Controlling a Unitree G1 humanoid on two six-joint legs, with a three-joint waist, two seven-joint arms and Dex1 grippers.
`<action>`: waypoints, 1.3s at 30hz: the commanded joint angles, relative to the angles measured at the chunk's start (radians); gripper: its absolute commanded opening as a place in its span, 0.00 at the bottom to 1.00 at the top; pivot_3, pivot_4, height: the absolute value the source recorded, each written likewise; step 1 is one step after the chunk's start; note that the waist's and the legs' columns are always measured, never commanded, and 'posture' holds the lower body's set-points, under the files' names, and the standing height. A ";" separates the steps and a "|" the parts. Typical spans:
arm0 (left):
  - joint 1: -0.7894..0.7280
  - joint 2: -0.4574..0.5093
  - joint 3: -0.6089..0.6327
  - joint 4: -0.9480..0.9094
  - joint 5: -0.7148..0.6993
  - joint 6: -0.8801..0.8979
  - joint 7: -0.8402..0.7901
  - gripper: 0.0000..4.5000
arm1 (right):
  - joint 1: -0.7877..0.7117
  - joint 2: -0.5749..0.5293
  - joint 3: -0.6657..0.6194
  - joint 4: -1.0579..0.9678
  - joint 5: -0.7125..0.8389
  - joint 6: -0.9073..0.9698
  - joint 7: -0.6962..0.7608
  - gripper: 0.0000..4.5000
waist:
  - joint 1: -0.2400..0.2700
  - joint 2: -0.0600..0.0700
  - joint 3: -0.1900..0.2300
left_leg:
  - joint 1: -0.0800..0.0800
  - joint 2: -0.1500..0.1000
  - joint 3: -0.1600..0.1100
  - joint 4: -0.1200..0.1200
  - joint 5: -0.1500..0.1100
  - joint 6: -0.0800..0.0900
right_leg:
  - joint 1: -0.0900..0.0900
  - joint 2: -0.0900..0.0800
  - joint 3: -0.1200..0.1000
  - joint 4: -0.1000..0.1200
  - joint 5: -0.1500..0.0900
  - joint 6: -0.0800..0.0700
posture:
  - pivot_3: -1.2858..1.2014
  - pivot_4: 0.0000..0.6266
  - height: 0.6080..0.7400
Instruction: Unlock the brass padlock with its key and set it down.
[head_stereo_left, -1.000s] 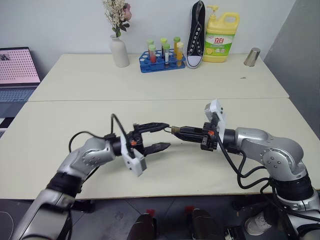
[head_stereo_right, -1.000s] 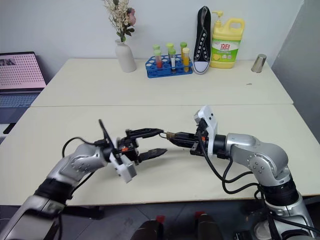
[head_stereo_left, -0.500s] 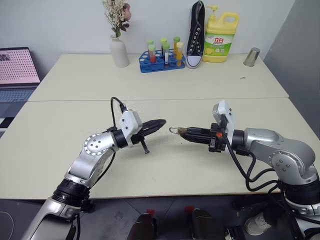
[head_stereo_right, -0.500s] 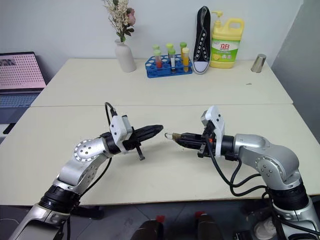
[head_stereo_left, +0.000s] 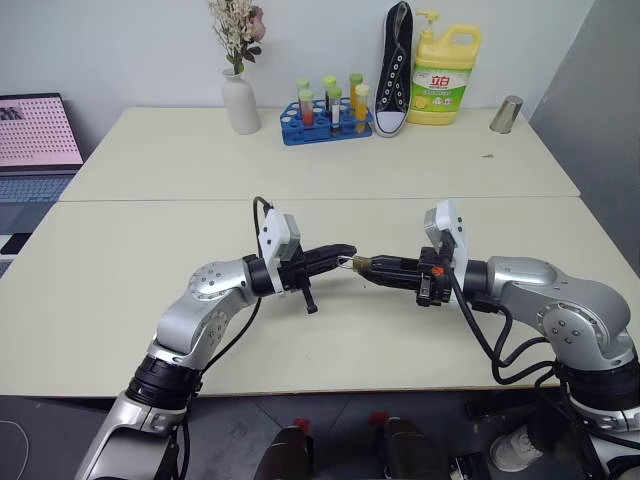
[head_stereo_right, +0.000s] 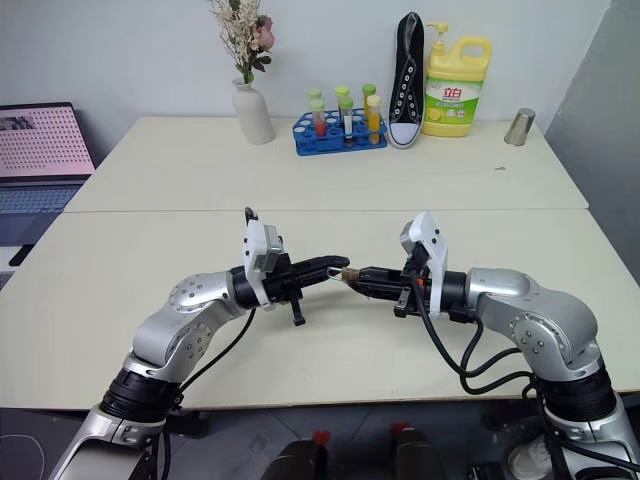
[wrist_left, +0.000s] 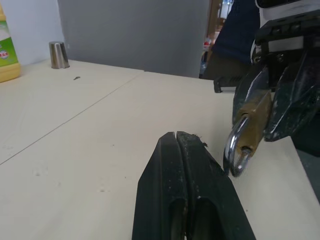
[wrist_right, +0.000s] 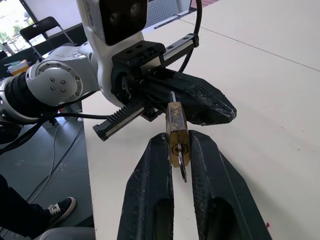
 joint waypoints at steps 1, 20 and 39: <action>0.012 0.018 0.037 -0.068 -0.012 0.034 -0.040 0.00 | -0.008 -0.002 -0.017 -0.035 0.003 -0.016 0.016 0.03 | 0.000 0.000 0.000 | 0.000 0.000 0.000 0.000 0.000 0.000 | 0.000 0.000 0.000 0.000 0.000 0.000 | 0.52 0.24 1.00; 0.040 0.062 0.115 -0.215 -0.098 0.249 -0.123 0.00 | -0.006 -0.012 -0.008 -0.020 -0.022 -0.023 0.047 0.03 | 0.001 0.000 0.000 | 0.000 0.000 0.000 0.000 0.000 0.000 | 0.000 0.000 0.000 -0.001 0.000 0.000 | 0.52 0.24 1.00; 0.014 0.040 0.174 -0.252 -0.182 0.366 -0.074 0.00 | -0.003 -0.015 -0.010 -0.022 -0.048 -0.017 0.075 0.03 | 0.001 0.000 0.000 | 0.000 0.000 0.000 0.000 0.000 0.000 | 0.000 0.000 0.000 -0.001 0.000 0.000 | 0.52 0.24 1.00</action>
